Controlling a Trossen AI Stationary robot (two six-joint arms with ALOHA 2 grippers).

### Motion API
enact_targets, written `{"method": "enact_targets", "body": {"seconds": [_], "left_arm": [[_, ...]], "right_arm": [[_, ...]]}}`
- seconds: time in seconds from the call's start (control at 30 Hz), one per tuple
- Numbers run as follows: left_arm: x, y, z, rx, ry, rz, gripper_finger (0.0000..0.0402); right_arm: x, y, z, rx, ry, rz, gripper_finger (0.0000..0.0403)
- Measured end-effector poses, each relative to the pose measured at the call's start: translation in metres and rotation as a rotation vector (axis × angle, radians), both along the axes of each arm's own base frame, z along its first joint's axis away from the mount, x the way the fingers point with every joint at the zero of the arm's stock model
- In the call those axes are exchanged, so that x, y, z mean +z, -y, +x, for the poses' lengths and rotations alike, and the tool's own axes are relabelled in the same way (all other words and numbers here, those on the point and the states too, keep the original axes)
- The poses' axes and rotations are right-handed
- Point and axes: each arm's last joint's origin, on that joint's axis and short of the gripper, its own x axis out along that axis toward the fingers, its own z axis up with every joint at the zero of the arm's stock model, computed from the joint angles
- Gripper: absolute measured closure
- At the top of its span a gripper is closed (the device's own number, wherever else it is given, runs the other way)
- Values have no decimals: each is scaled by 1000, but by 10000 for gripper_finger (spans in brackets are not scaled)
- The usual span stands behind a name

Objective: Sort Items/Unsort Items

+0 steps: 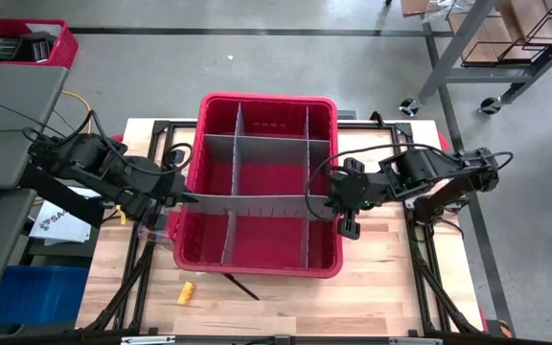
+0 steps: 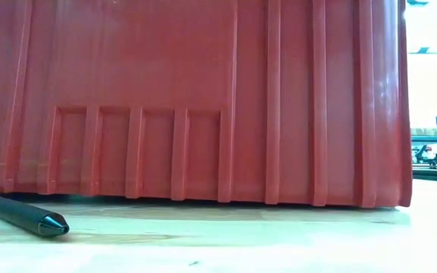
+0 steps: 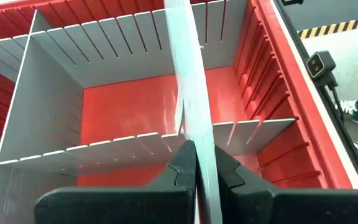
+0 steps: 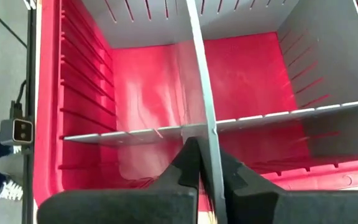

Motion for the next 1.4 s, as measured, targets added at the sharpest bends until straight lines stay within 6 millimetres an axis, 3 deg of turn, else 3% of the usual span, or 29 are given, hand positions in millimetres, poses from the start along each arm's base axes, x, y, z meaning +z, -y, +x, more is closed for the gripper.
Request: {"method": "enact_targets", "body": {"seconds": [0.43, 1.17, 1.4], "left_arm": [[-5, 6, 18, 4, -21, 19, 401], [-11, 6, 20, 56, -70, 55, 401], [-11, 4, 23, 79, -35, 141, 401]], "right_arm": [[7, 6, -5, 34, -5, -15, 403], [7, 7, -6, 69, -16, -47, 403], [6, 6, -5, 67, -21, -46, 403]]}}
